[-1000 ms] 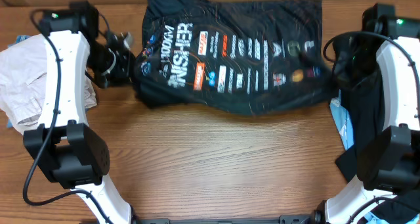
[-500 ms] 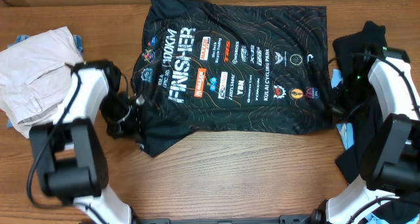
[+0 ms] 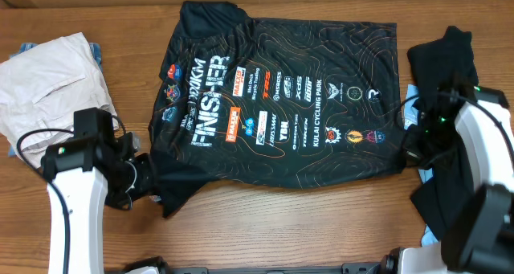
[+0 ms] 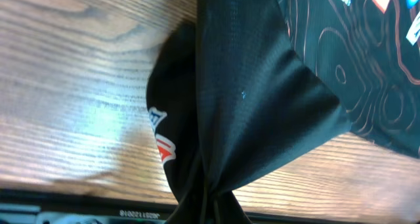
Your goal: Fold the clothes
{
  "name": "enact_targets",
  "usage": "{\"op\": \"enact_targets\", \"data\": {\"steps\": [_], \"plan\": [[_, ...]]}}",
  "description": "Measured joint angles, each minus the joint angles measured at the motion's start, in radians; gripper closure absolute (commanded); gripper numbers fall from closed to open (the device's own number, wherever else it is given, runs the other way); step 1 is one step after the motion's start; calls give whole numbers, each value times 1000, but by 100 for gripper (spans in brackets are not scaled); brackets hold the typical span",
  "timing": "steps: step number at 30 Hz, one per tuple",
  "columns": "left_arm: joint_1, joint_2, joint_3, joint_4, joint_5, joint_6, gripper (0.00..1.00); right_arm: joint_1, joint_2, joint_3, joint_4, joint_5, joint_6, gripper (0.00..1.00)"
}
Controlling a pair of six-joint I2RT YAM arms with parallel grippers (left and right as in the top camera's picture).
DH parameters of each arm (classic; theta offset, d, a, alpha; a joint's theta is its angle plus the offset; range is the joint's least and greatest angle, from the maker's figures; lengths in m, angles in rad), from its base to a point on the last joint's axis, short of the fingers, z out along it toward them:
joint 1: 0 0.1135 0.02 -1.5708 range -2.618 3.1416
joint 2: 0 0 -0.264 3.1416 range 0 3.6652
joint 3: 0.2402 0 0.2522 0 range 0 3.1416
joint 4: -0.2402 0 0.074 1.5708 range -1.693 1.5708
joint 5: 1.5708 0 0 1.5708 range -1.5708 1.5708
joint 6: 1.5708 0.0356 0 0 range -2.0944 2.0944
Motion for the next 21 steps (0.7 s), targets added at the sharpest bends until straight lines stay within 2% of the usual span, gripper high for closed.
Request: {"op": "enact_targets", "data": {"steps": [5,10,15,21], "plan": [[0,-139,0,-49,3,-56,96,0,-136,-4,-16,0,17,96],[0,-268,-2,-56,3,-119,96,0,-201,-5,-23,0,27,96],[0,-317,-2,60,0,-140,96,0,-212,-6,79,0,27,96],[-1,-232,-10,258,0,-136,96,0,-212,-8,217,-3,30,96]]}}
